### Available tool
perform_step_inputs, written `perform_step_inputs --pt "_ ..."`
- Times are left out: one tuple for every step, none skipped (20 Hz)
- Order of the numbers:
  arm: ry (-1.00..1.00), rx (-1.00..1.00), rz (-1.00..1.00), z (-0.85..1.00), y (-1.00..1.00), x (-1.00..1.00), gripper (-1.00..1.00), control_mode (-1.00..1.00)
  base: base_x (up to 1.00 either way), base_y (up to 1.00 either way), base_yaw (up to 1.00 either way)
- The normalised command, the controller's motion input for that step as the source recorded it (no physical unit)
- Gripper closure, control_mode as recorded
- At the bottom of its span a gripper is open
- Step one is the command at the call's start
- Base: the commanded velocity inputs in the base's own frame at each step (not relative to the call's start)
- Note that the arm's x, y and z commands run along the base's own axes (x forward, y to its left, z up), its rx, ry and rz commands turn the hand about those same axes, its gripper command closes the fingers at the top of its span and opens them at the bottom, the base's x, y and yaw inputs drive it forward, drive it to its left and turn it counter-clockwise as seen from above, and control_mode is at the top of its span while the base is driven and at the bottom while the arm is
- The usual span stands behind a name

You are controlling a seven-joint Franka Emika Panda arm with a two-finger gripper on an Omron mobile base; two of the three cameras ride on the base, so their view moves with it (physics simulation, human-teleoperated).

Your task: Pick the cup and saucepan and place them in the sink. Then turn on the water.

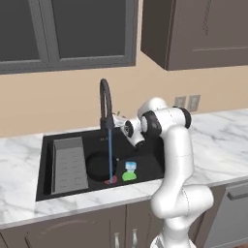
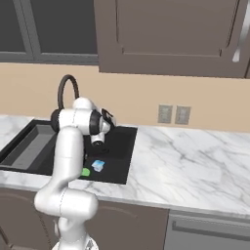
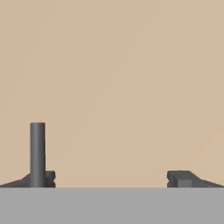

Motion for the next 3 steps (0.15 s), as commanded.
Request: perform_step_inputs --pt "0.0 0.2 -0.12 -0.05 -0.51 0.0 -1.0 -1.0 0.0 0.0 0.0" --pt "0.0 0.05 -0.05 -0.02 -0.24 0.0 -1.0 -1.0 0.0 0.0 0.0" --pt "0.0 0.0 0.0 0.0 0.0 0.0 -1.0 -1.0 0.0 0.0 0.0"
